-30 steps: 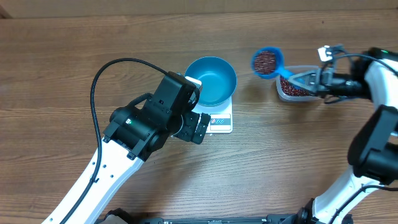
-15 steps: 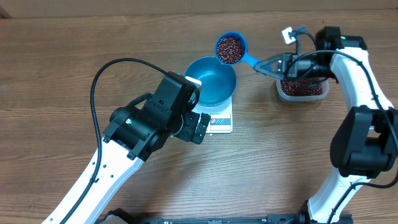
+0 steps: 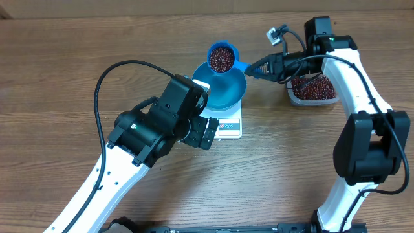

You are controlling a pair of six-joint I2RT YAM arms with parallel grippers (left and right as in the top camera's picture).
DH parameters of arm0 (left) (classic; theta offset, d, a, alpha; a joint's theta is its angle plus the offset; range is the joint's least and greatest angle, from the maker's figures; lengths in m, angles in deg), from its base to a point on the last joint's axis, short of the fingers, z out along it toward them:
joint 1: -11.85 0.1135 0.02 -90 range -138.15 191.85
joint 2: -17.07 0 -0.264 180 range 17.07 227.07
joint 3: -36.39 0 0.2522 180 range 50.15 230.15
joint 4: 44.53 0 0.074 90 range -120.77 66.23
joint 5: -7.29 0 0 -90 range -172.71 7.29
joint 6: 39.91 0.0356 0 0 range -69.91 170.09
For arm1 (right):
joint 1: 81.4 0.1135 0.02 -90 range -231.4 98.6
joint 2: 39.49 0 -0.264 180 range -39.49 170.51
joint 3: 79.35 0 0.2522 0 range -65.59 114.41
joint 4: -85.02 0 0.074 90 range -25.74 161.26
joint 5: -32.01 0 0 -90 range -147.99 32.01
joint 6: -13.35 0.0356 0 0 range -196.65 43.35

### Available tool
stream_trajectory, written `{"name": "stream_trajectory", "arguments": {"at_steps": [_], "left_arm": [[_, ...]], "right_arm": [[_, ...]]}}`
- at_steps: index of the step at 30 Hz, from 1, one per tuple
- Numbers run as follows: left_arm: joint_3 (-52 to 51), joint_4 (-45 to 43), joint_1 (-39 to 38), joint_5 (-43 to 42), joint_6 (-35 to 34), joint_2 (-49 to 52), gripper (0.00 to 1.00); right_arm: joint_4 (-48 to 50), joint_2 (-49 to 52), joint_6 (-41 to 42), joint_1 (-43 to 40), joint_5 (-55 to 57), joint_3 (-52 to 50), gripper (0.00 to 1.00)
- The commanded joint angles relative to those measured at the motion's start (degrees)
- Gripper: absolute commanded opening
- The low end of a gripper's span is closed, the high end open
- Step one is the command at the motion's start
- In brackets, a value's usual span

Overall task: Scoop item into bowl and weigh 150g on scale
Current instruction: 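Tilt the scoop with the right gripper to pour beans into the bowl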

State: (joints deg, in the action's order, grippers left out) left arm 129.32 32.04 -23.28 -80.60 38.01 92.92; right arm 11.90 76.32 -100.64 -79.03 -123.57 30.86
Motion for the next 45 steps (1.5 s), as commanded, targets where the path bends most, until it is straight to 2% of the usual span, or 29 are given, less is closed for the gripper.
{"name": "stream_trajectory", "arguments": {"at_steps": [1,8,13,18,30,38,45], "left_arm": [[0.15,-0.02,0.35,-0.22,-0.61,-0.22,0.99],[0.15,-0.02,0.35,-0.22,-0.59,-0.22,1.0],[0.15,-0.02,0.35,-0.22,-0.59,-0.22,1.0],[0.15,-0.02,0.35,-0.22,-0.61,-0.22,1.0],[0.15,-0.02,0.35,-0.22,-0.61,-0.22,1.0],[0.15,-0.02,0.35,-0.22,-0.59,-0.22,1.0],[0.15,-0.02,0.35,-0.22,-0.61,-0.22,0.99]], "right_arm": [[0.35,-2.45,0.02,0.52,1.38,1.68,0.04],[-1.03,-7.82,0.02,0.72,10.86,1.68,0.04],[-2.21,-8.46,0.0,2.69,13.9,1.68,0.04],[-2.67,-8.46,1.79,5.73,21.79,1.68,0.04],[-2.84,-8.72,4.52,7.56,23.78,1.68,0.04],[-1.99,-11.23,6.16,11.74,36.15,1.92,0.04],[-1.36,-12.92,6.25,13.11,37.73,1.95,0.04]]}}
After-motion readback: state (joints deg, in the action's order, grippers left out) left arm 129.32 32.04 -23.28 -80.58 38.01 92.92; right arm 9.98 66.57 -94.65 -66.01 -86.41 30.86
